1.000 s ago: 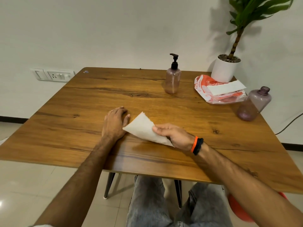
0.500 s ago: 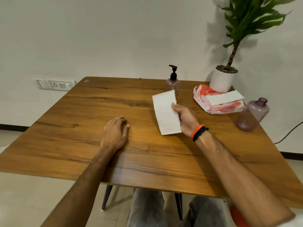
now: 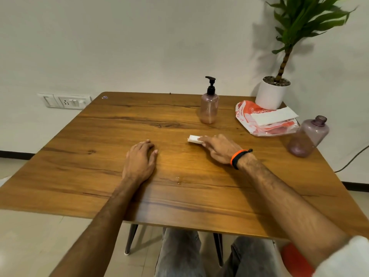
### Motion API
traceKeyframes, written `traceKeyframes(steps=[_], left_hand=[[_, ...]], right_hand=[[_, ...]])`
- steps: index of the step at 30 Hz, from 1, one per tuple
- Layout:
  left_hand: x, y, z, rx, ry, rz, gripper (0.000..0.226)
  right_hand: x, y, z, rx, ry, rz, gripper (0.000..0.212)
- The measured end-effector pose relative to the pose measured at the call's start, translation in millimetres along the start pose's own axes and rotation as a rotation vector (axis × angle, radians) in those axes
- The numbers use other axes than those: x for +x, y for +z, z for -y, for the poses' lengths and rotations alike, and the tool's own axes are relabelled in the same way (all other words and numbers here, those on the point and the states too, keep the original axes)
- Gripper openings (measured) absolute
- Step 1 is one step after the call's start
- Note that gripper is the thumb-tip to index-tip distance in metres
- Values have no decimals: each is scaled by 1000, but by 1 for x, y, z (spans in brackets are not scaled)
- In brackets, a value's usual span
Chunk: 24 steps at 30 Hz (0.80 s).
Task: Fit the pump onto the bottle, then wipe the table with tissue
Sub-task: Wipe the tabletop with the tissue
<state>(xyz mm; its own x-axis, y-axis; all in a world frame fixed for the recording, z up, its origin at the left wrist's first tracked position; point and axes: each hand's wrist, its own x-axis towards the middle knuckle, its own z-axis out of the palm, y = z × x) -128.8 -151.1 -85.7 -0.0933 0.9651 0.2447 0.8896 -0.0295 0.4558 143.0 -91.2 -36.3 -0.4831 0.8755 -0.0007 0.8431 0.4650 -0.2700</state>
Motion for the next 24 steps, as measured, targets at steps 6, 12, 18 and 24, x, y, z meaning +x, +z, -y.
traceKeyframes(steps=[6, 12, 18, 24], left_hand=[[0, 0, 0, 3, 7, 8, 40], [0, 0, 1, 12, 3, 5, 39], [0, -1, -1, 5, 5, 2, 39], [0, -1, -2, 20, 2, -6, 39]], right_hand=[[-4, 14, -3, 58, -26, 44, 41], [-15, 18, 0, 197, 3, 66, 42], [-40, 27, 13, 237, -138, 53, 41], [-64, 32, 30, 267, -211, 70, 40]])
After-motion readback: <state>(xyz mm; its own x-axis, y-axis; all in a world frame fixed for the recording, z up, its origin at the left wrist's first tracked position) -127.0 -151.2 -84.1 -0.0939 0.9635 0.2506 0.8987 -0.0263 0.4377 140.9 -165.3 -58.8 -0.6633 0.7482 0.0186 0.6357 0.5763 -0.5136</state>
